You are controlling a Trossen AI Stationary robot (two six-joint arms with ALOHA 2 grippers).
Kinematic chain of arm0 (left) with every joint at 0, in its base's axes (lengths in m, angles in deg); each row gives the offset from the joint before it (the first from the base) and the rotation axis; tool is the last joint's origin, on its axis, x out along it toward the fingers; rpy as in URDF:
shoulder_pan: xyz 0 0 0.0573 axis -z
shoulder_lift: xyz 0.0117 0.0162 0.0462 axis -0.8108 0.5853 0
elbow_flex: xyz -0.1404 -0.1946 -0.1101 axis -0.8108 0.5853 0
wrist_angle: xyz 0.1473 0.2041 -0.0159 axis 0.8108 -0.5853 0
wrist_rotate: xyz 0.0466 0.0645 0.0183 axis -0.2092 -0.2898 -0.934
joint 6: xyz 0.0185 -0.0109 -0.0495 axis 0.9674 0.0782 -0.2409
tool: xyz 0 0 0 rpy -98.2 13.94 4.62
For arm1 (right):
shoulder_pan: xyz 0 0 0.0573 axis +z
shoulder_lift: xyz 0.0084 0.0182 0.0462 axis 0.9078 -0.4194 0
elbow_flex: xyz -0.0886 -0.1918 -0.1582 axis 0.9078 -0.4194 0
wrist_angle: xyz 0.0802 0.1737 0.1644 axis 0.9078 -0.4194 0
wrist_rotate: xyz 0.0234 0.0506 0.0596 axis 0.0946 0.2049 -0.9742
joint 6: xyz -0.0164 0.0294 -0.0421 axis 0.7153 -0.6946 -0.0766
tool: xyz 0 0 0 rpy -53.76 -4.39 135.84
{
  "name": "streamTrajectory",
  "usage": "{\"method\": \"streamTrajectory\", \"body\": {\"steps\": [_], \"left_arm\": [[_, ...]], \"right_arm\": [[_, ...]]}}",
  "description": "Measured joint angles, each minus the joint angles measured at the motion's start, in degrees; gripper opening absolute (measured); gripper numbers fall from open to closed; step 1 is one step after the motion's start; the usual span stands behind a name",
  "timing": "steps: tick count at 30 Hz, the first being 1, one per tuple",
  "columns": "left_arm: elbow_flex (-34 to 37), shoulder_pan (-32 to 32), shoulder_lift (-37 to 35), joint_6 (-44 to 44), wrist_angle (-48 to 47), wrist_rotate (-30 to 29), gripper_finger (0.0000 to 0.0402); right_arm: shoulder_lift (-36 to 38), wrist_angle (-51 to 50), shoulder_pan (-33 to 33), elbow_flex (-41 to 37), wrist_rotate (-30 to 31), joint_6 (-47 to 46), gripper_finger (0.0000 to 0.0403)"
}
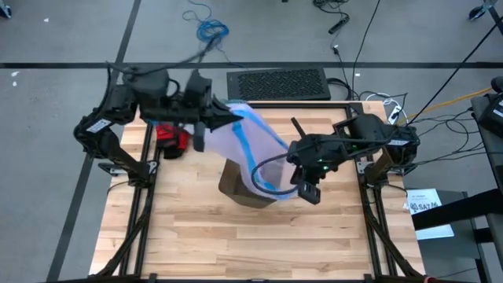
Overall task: Place trash/remove bag and relplace
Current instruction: Insert the new pink trash bag into the black trash bin
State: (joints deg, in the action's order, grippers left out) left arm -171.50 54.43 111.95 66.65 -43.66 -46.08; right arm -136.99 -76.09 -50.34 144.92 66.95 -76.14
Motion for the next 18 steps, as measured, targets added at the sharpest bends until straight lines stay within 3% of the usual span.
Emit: {"method": "streamTrajectory", "body": {"steps": [6, 10, 16, 18], "left_arm": [[2.79, 1.49, 0.09, -0.49, 4.21, 0.80, 0.0000], [2.70, 2.13, 0.42, -0.57, 9.91, 1.42, 0.0000], [2.74, 2.01, 0.90, -2.37, 14.69, 1.46, 0.0000], [2.74, 2.03, 0.90, -2.45, 15.81, 1.52, 0.0000]], "right_arm": [[2.22, 3.66, 2.18, 0.00, 0.19, -0.77, 0.0000], [2.21, 16.77, 1.42, 0.02, 7.63, 3.23, 0.0000], [-1.54, 24.56, -1.86, 0.02, 28.86, 7.78, 0.0000], [-3.24, 29.43, -3.39, 0.02, 30.36, 9.84, 0.0000]]}}
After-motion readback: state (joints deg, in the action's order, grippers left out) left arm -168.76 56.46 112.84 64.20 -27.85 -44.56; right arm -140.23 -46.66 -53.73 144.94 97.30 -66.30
